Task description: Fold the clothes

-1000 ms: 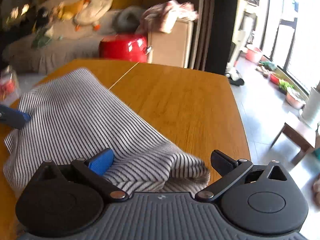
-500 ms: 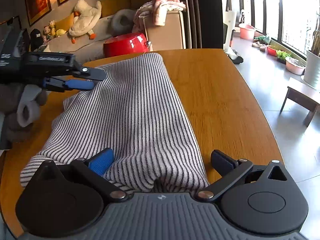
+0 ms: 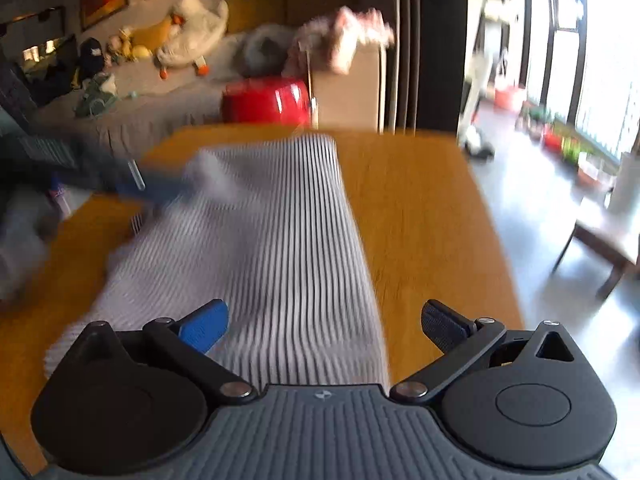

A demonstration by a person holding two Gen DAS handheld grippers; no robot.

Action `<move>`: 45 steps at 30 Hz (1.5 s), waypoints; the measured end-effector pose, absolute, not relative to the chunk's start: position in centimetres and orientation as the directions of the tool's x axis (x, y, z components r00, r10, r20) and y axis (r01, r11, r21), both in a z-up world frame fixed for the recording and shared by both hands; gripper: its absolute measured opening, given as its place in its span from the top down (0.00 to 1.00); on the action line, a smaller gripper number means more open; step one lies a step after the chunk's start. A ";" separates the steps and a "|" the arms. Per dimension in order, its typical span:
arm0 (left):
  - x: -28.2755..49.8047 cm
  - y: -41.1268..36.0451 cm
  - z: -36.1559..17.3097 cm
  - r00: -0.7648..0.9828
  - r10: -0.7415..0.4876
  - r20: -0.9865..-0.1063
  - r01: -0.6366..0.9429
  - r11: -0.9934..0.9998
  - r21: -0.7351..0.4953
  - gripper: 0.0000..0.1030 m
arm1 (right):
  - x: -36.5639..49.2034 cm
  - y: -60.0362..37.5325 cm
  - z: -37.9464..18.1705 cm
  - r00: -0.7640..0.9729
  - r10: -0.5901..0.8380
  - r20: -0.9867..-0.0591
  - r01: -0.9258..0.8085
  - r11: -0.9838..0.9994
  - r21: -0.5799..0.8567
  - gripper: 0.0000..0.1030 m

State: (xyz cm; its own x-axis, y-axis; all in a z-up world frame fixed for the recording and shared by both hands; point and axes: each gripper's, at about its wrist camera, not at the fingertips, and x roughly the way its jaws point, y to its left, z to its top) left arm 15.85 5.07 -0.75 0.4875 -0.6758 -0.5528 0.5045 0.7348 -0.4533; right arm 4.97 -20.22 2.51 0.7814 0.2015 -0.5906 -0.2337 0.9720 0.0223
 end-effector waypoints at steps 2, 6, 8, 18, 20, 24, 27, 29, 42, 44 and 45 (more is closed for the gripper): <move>16.3 5.3 -1.9 0.482 -0.670 -0.564 0.486 0.740 -0.464 0.36 | 4.5 -19.9 3.5 0.803 0.222 -0.553 -0.260 0.966 0.010 0.08; 16.7 6.0 -2.1 0.480 -0.673 -0.562 0.477 0.738 -0.477 0.36 | 5.0 -18.8 2.1 0.755 0.236 -0.612 -0.298 0.954 0.001 0.46; 17.0 6.0 -2.0 0.486 -0.667 -0.565 0.475 0.744 -0.470 0.37 | 4.7 -18.1 0.6 0.733 0.240 -0.636 -0.296 0.955 0.020 0.48; 17.4 6.4 -1.9 0.500 -0.668 -0.551 0.460 0.744 -0.484 0.39 | 3.1 -16.6 3.0 0.755 0.300 -0.582 -0.376 0.927 -0.010 0.48; 17.3 6.5 -1.9 0.500 -0.668 -0.551 0.459 0.744 -0.486 0.39 | 2.9 -15.7 3.0 0.726 0.349 -0.593 -0.425 0.905 0.012 0.48; 17.4 6.7 -1.8 0.512 -0.659 -0.551 0.454 0.752 -0.477 0.39 | 2.4 -13.7 0.6 0.684 0.363 -0.633 -0.447 0.894 0.030 0.47; 18.0 6.9 -1.9 0.522 -0.653 -0.548 0.447 0.757 -0.476 0.39 | 2.7 -12.8 0.7 0.683 0.381 -0.623 -0.459 0.888 0.041 0.47; 18.4 6.8 -1.9 0.531 -0.649 -0.545 0.445 0.761 -0.472 0.38 | 3.0 -12.2 0.6 0.680 0.390 -0.621 -0.459 0.887 0.054 0.47; 15.8 8.2 -0.5 0.557 -0.630 -0.541 0.448 0.776 -0.444 0.23 | 2.5 -16.4 3.5 0.764 0.292 -0.575 -0.361 0.932 -0.007 0.20; 14.8 8.5 0.0 0.556 -0.645 -0.524 0.461 0.764 -0.452 0.24 | 3.2 -17.1 2.5 0.771 0.210 -0.601 -0.309 0.949 -0.064 0.20; 14.4 8.6 0.2 0.555 -0.653 -0.516 0.468 0.758 -0.455 0.26 | 3.4 -17.3 1.9 0.767 0.178 -0.617 -0.290 0.953 -0.086 0.20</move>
